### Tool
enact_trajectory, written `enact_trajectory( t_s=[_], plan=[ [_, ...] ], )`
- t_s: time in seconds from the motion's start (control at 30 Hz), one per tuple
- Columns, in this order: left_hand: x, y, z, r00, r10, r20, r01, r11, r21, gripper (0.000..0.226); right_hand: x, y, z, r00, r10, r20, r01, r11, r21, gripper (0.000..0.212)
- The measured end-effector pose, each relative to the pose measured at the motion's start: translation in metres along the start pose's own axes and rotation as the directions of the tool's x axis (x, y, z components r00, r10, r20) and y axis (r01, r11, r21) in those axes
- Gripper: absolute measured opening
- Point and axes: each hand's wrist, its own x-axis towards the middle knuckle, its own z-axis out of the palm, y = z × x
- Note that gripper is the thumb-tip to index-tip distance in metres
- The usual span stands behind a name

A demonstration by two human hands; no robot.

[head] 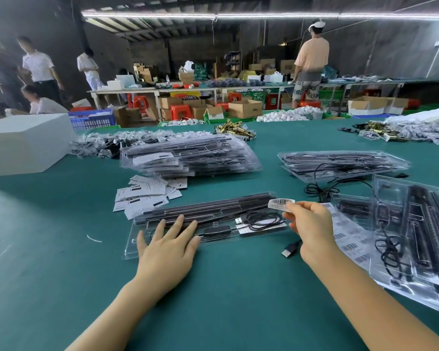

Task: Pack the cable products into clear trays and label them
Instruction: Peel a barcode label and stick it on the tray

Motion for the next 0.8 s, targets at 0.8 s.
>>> enact_trajectory(
  t_s=[0.8],
  plan=[
    [0.0, -0.004, -0.014, 0.877, -0.409, -0.254, 0.049, 0.6, -0.798, 0.022, -0.032, 0.004, 0.024, 0.927, -0.127, 0.353, 0.161, 0.984, -0.071, 0.019]
  ],
)
